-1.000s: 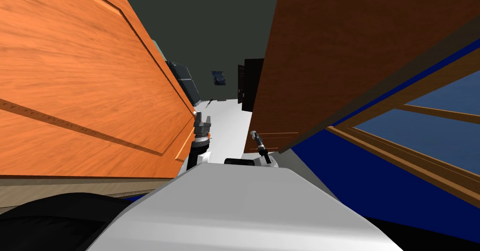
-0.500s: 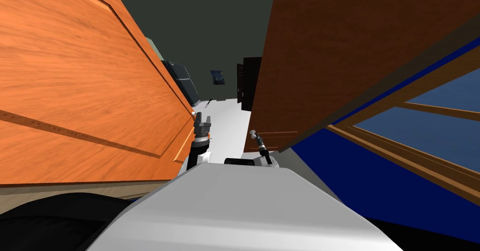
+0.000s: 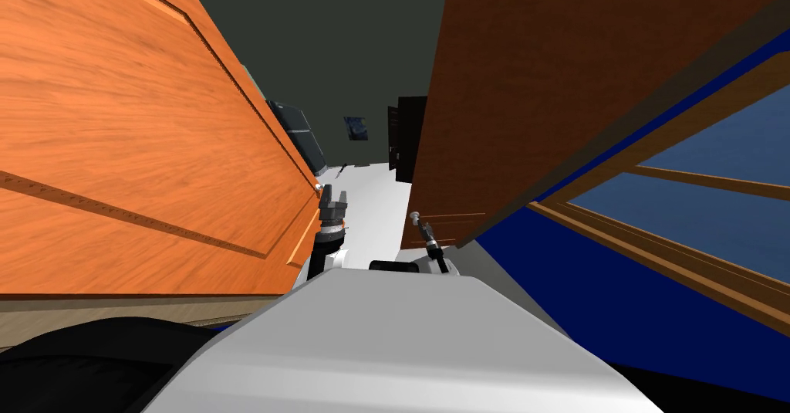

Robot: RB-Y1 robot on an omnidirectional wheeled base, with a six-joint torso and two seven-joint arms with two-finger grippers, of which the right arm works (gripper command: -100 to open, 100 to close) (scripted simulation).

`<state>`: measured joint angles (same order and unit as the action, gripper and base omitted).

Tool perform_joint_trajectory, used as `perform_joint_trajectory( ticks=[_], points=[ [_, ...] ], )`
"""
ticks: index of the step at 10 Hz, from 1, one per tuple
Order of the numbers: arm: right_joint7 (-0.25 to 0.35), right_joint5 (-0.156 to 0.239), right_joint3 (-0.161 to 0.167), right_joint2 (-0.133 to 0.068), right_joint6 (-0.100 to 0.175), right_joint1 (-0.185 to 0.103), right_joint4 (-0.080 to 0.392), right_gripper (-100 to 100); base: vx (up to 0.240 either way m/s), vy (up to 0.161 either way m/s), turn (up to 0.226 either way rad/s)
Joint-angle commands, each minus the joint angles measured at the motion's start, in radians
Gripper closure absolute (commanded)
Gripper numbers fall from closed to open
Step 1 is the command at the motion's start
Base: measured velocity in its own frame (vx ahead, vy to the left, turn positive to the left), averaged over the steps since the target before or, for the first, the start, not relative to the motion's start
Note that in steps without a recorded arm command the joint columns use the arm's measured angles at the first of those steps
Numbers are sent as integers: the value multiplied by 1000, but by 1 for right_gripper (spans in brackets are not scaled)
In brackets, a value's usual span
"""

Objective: Push the door open

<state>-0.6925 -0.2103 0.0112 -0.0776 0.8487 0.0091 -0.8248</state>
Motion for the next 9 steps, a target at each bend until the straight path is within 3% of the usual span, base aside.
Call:
perform_joint_trajectory(
  ticks=[1, 7, 9],
  points=[
    [-50, -27, -5, 4, -8, 19, -21, -100, -49, 7, -69],
    [-182, -87, -18, 19, -21, 57, -61, -100, -35, 10, -41],
    [-247, -127, -26, 33, -31, 83, -88, -100, -44, 6, -66]
  ],
)
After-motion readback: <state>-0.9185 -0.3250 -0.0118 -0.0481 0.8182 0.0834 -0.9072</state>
